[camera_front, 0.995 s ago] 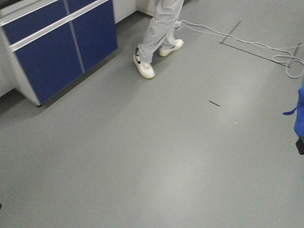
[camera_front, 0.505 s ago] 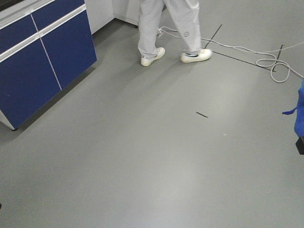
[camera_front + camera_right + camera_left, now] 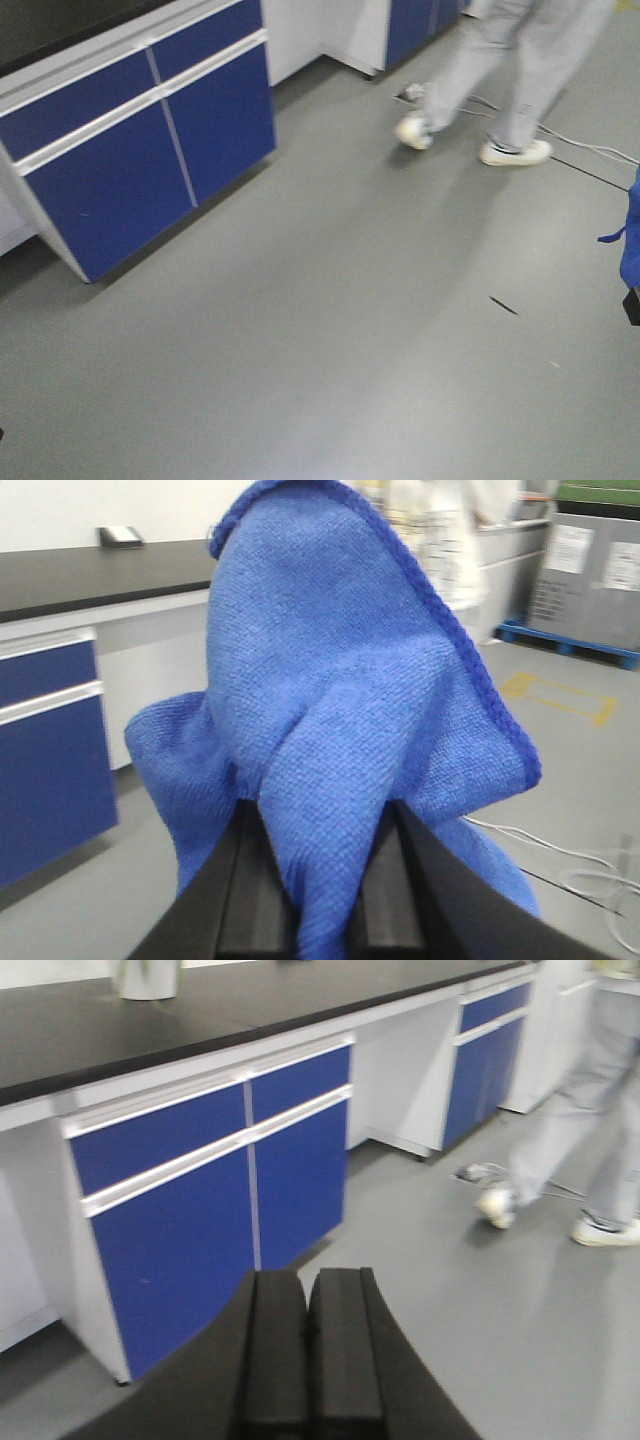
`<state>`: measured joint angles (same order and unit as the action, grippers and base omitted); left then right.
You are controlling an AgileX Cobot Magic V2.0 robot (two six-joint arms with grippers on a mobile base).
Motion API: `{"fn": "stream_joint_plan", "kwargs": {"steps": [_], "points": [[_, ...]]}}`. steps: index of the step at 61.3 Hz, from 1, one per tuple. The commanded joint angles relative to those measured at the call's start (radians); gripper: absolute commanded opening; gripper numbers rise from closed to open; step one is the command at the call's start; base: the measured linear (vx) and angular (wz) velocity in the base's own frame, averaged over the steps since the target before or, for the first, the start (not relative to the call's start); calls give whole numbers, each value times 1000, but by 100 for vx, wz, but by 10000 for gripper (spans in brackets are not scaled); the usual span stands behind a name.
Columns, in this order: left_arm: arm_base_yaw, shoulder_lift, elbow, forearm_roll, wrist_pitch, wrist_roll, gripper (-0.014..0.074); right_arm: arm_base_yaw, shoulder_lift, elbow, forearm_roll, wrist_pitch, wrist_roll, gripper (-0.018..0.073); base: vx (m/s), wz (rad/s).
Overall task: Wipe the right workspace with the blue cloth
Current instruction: 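Drive the base across the room to the other black bench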
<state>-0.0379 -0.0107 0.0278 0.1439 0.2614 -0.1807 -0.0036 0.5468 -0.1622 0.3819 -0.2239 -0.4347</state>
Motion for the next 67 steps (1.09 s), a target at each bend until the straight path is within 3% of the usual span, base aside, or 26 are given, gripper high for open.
{"fn": "stream_joint_plan", "kwargs": {"steps": [1,67], "points": [[-4,-16,30,1,-78,-8,-6,-3,8,-31,-11,-81,-6,0,31,59],[-4,-16,30,1,-78,-8,-6,-3,8,-31,-11,-81,-6,0,32,69]]}}
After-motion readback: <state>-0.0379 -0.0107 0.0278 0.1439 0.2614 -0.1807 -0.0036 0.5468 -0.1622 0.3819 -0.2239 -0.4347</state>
